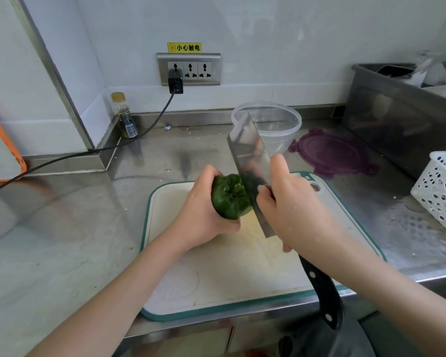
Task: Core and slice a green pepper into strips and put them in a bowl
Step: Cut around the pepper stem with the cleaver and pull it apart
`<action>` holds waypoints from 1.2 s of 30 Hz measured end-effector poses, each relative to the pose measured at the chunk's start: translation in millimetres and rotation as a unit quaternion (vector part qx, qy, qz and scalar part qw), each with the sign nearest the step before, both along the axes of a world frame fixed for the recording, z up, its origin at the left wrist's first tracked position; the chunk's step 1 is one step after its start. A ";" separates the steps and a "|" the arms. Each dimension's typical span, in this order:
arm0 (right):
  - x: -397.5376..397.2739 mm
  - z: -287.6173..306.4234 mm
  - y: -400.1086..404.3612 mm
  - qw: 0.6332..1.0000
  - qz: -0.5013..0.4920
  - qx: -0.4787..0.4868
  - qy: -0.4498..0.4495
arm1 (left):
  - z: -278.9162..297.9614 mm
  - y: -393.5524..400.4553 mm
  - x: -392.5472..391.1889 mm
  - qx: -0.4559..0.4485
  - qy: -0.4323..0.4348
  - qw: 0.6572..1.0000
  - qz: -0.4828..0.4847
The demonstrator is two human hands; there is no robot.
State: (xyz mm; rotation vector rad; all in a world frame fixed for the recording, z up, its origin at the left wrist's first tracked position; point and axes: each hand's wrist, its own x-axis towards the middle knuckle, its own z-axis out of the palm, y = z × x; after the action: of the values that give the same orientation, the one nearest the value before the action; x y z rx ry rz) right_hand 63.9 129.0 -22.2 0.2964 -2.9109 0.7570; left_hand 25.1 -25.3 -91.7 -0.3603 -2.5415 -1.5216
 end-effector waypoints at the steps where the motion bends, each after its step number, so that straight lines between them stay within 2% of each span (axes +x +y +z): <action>1: -2.0 0.4 -1.6 1.000 -0.001 -0.010 -0.002 | 0.0 -0.2 -0.3 0.002 0.001 1.000 0.000; 4: -5.1 3.6 -3.0 0.999 -0.006 -0.032 -0.015 | -0.3 0.2 0.0 0.005 0.003 1.000 0.004; 8: 1.7 -3.2 -2.6 1.000 -0.007 0.001 0.012 | -1.3 2.2 0.8 -0.005 0.013 1.000 0.002; 11: -3.0 -1.4 -4.1 1.000 -0.009 -0.015 0.018 | -3.0 3.6 1.1 -0.020 0.030 0.999 0.000; 25: -15.1 2.5 -1.8 1.000 0.012 0.003 0.006 | -4.6 3.6 0.7 -0.024 0.038 0.999 0.001; 30: -23.3 9.8 4.2 0.999 0.033 -0.022 -0.023 | -4.4 3.3 0.7 -0.022 0.036 0.999 0.006; 36: -18.8 6.2 -1.4 0.999 0.035 -0.003 0.008 | -4.8 7.0 1.6 -0.034 0.052 0.998 0.030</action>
State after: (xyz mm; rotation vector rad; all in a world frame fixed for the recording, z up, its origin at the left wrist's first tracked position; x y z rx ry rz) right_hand 45.1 127.6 -16.0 0.4046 -2.8958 0.7698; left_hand 26.6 -18.4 -96.5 -0.3576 -2.5046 -1.3605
